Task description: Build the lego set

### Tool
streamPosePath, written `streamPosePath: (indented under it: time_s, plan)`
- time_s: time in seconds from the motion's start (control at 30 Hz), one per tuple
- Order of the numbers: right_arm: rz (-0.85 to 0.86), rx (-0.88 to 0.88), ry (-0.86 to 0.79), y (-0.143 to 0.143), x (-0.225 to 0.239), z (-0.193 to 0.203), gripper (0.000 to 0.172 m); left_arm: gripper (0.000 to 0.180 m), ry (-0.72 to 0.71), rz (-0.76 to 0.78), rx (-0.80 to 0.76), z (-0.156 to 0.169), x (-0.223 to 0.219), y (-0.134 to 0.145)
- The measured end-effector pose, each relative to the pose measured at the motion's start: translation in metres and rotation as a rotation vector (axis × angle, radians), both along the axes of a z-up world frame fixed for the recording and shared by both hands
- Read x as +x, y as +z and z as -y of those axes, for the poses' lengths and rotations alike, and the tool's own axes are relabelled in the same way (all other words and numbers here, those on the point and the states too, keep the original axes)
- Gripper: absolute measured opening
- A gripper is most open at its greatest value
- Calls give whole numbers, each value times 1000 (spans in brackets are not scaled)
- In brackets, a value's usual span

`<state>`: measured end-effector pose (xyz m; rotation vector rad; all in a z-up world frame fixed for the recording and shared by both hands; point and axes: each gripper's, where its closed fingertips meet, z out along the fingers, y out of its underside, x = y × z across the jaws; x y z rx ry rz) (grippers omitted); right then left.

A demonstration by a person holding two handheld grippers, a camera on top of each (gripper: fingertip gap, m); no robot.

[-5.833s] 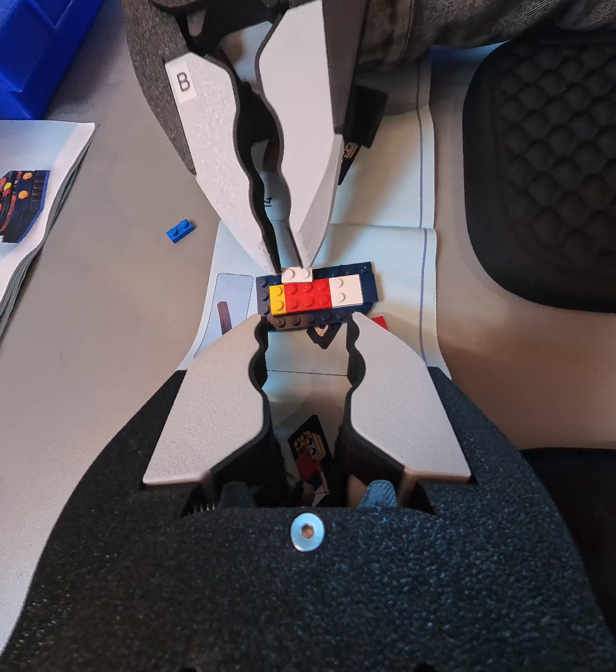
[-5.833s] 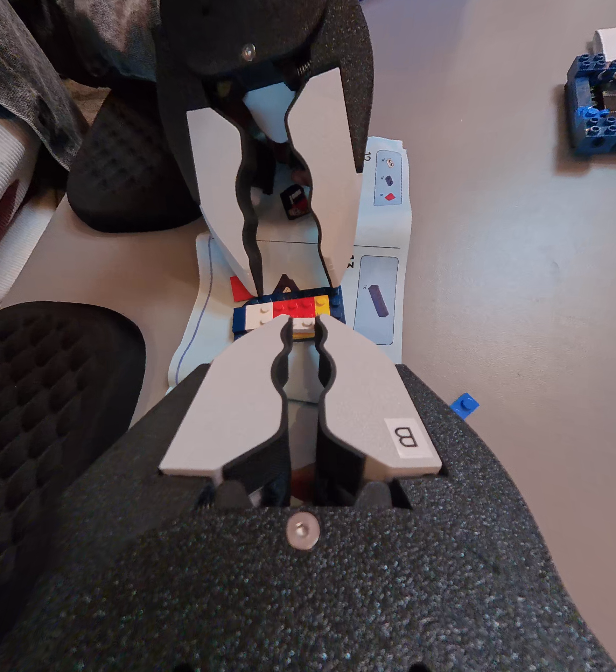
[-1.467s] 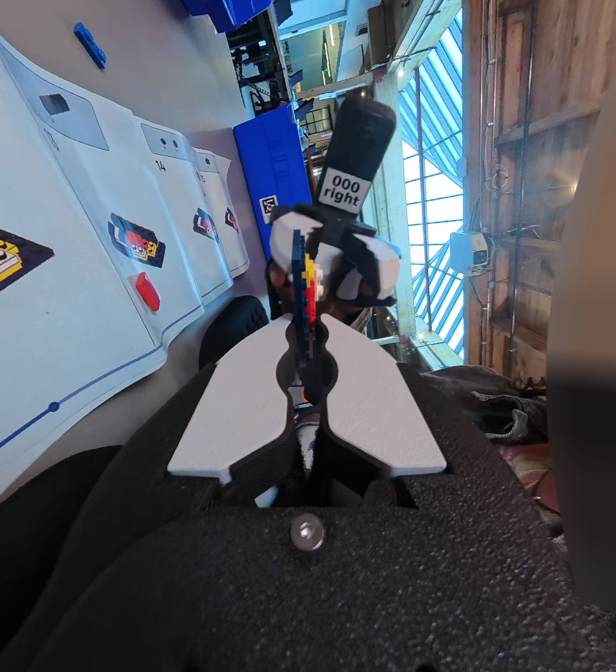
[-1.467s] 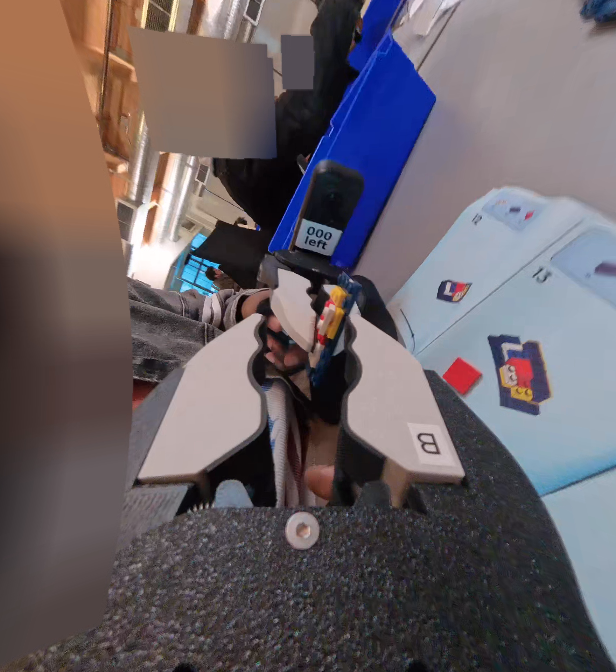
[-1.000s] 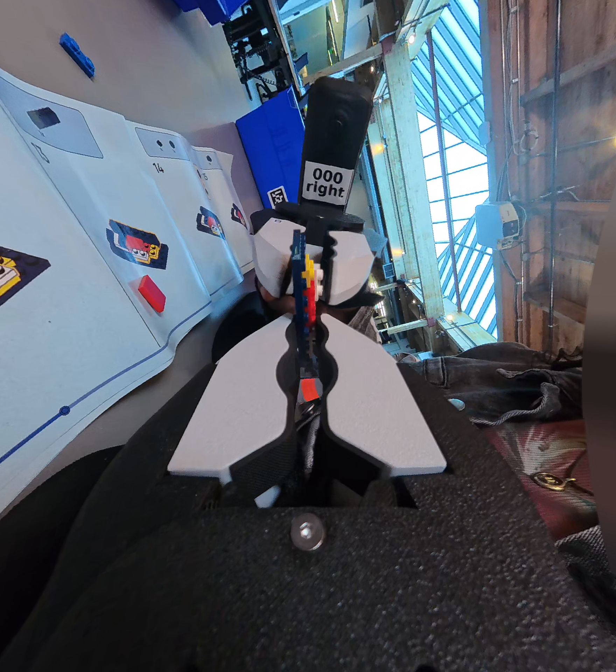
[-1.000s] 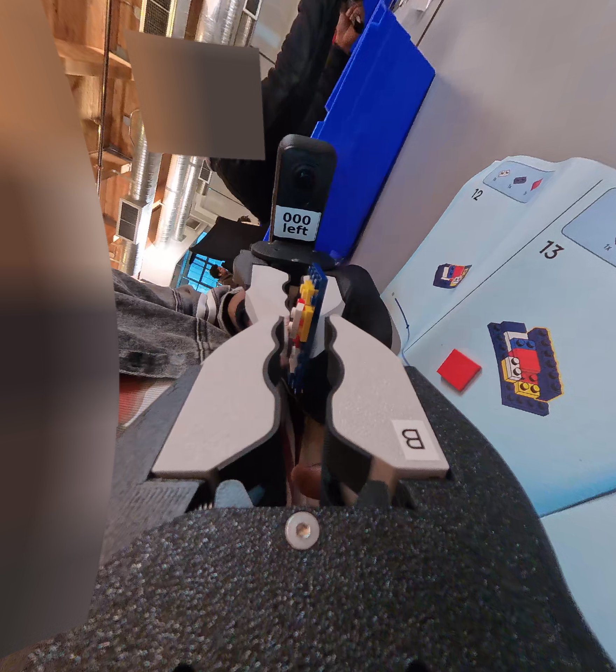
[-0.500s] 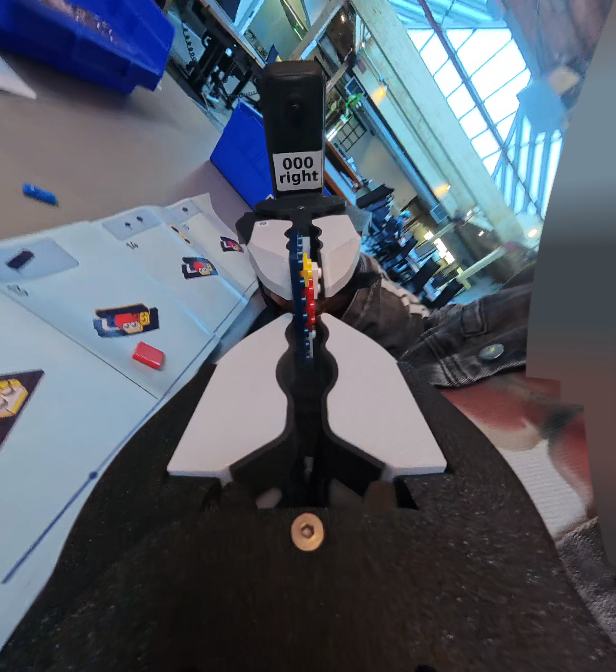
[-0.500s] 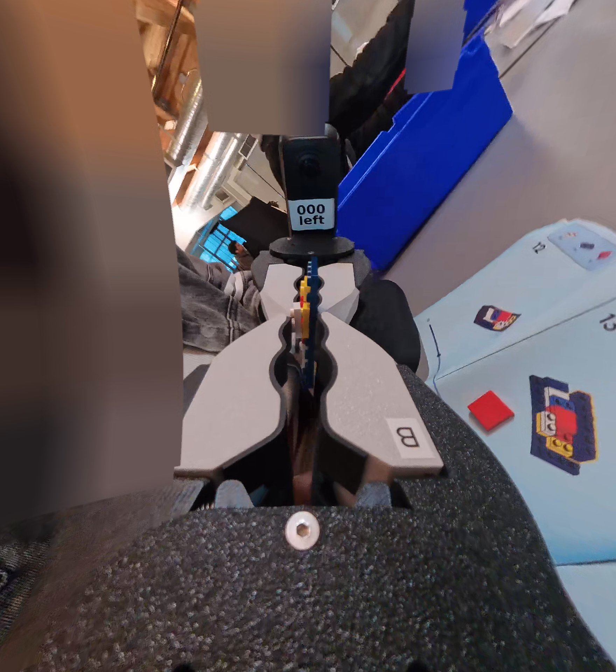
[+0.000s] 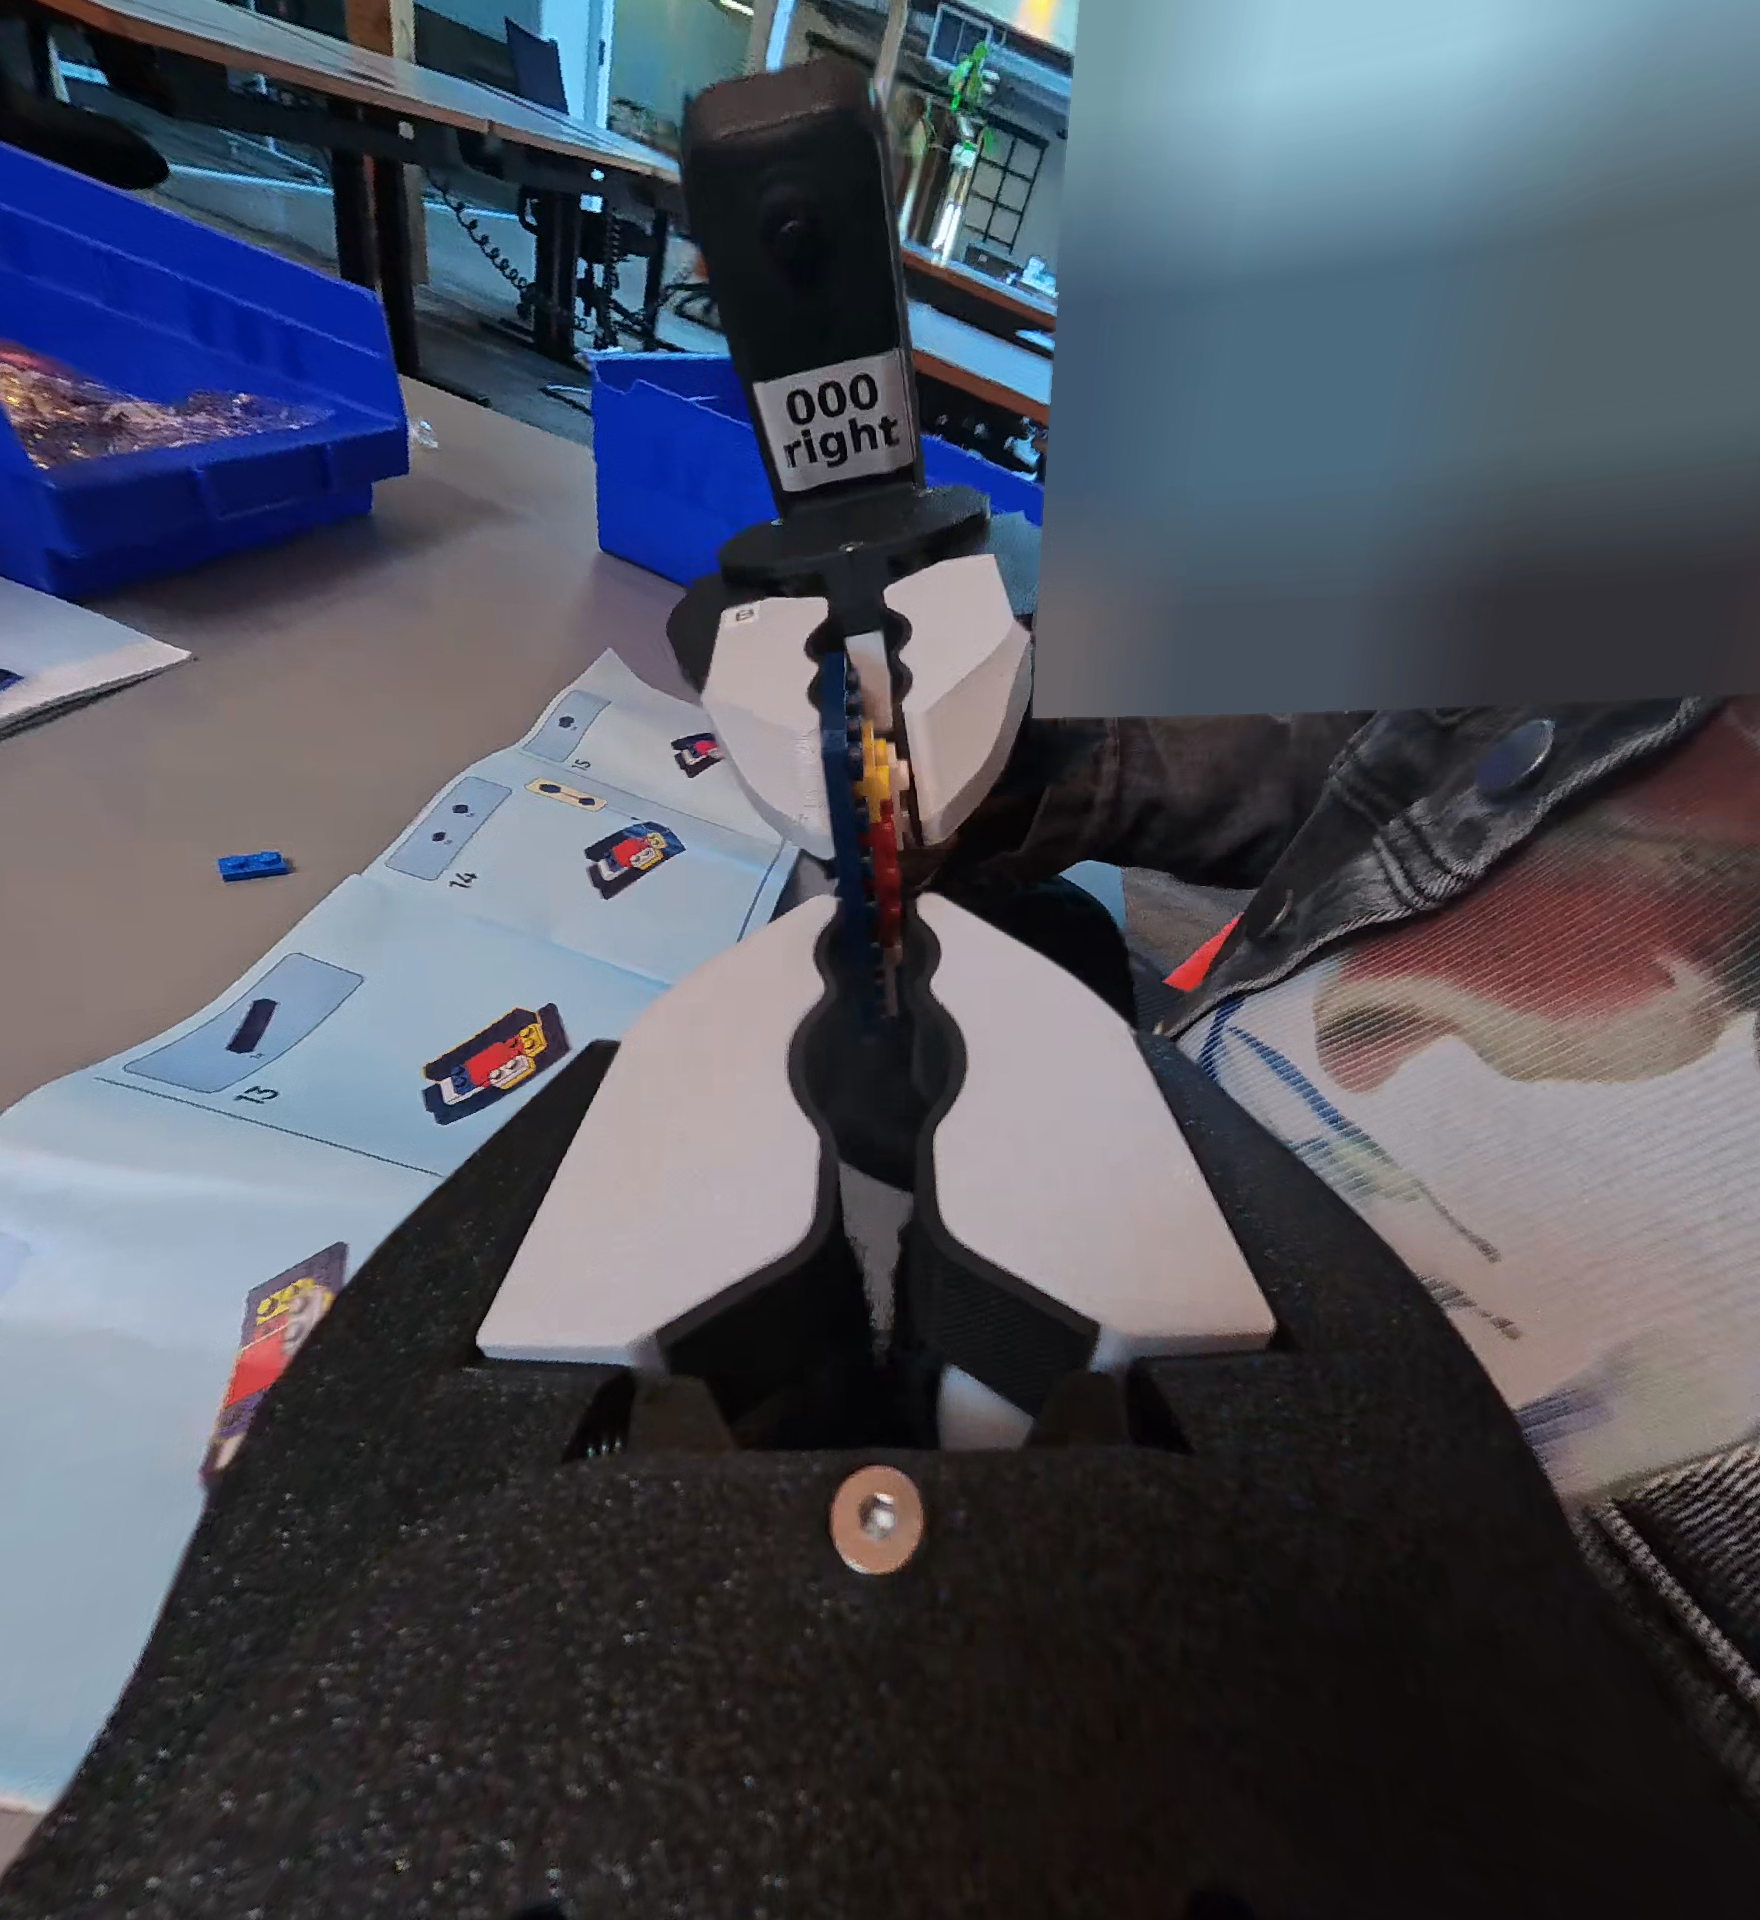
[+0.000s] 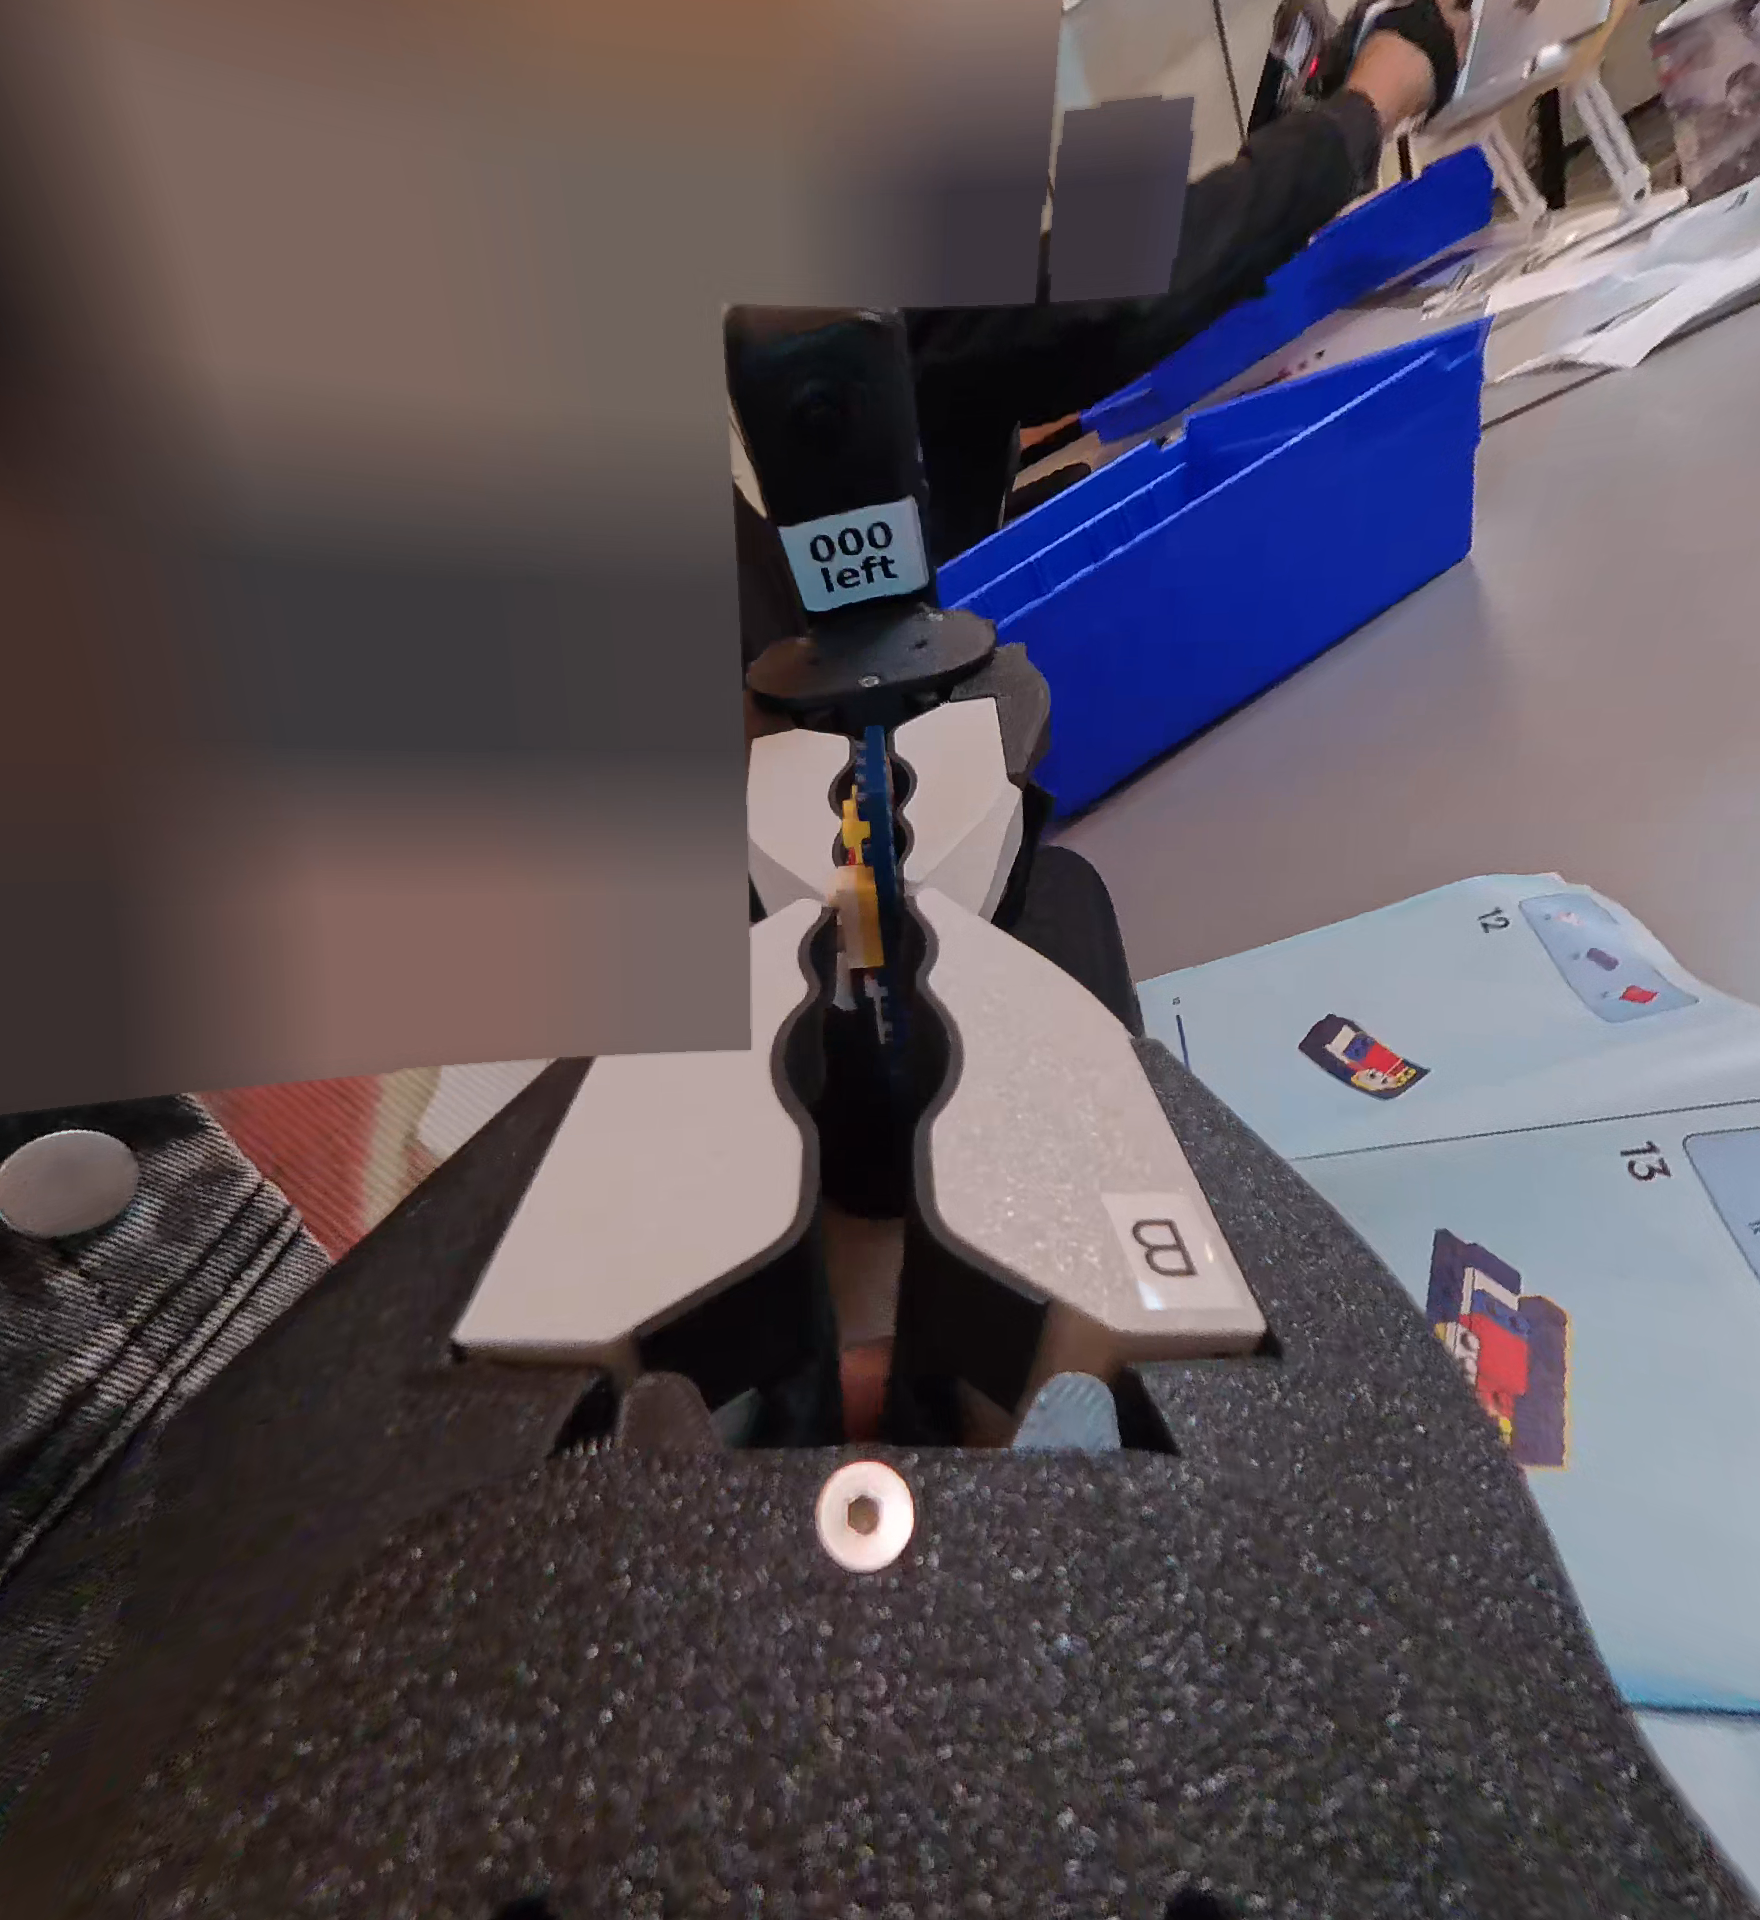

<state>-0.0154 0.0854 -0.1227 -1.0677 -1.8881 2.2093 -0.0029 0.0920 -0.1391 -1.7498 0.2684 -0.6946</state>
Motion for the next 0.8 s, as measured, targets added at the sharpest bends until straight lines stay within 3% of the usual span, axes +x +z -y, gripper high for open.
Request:
streamPosePath:
  time_s: [0.07, 0.13, 0.33, 0.4, 0.57, 0.67, 0.77, 0.8]
  plan:
    - [4, -24, 4, 2, -1, -1, 12, 8, -6, 58, -14, -2, -2, 0]
    - [13, -50, -10, 4, -4, -5, 35, 7, -5, 121, -12, -3, -4, 2]
    - [3, -48, -39, -2, -8, -7, 22, 8, -3, 167, -42, -4, -2, -2]
    - [-11, -49, -36, -2, -6, -6, 11, 7, 12, 149, -45, -5, -2, -4]
    - [-68, -23, -59, -3, 4, 0, 11, 8, -32, 88, -19, 1, 8, -6]
    - [19, -171, -78, -1, 7, -8, 11, 51, -60, -27, 18, 4, 11, -10]
    - [206, -354, -112, -8, 2, -21, 11, 93, 28, -335, 137, -1, -3, -17]
    - [263, -398, -98, -11, 1, -21, 11, 98, 64, -447, 206, -4, -7, -14]
